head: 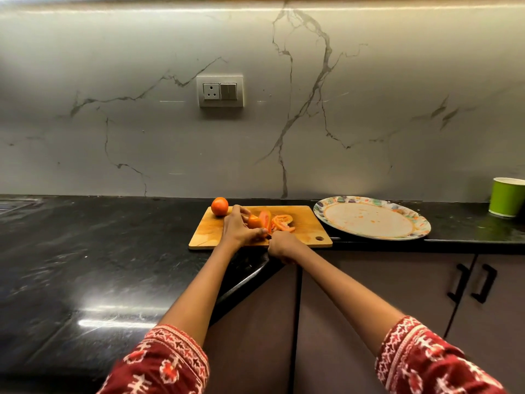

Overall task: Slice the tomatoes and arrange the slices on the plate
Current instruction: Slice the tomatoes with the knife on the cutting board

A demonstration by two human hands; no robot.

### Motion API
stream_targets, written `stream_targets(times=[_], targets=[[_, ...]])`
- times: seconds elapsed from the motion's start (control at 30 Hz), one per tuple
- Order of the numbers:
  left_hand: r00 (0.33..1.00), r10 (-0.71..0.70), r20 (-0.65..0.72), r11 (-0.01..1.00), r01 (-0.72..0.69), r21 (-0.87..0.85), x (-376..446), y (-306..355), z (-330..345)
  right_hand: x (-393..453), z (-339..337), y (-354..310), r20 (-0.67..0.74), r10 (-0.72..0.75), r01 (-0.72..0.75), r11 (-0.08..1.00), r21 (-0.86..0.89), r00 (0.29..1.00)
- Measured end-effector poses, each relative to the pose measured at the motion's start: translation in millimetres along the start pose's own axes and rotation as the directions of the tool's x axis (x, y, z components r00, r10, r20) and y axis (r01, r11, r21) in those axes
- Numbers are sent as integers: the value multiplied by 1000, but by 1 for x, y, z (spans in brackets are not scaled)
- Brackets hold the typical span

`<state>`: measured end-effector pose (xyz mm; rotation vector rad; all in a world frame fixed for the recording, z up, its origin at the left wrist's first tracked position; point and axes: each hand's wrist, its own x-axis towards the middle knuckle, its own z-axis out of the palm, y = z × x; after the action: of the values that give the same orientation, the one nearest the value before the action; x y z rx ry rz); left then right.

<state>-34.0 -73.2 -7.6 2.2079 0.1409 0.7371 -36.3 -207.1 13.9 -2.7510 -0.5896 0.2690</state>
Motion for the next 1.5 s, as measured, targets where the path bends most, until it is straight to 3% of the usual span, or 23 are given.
stream_targets(times=[0.17,0.3,0.37,0.5,0.63,0.83,0.97,1.17,1.5], targets=[[996,-94,6,994,94,-50,-6,-12,-1,3,3,-1,-2,19,-19,1000,4,1000],[956,-288,-48,947,277,-166,-8,-19,-7,4,5,4,-34,34,-36,998,-54,999],[947,-318,-42,941,310,-135,-5,-23,-18,4,6,7,-48,37,-41,996,-83,998],[957,-286,43,950,289,-116,-6,-18,-31,1,5,5,-32,40,-43,995,-90,999],[974,-209,82,973,216,-82,-12,-6,-24,-13,-9,0,28,70,-71,997,21,997],[992,-104,72,990,110,-83,-12,7,-11,-13,-20,10,-146,2,24,984,176,989],[993,-63,100,992,73,-104,-8,6,0,-8,-25,19,-212,-42,83,979,188,976],[997,-41,67,996,46,-73,-5,12,8,-9,-29,20,-145,-48,88,954,285,988],[999,-53,-13,995,51,-81,-8,6,10,-14,-22,11,-83,-39,61,954,293,996]])
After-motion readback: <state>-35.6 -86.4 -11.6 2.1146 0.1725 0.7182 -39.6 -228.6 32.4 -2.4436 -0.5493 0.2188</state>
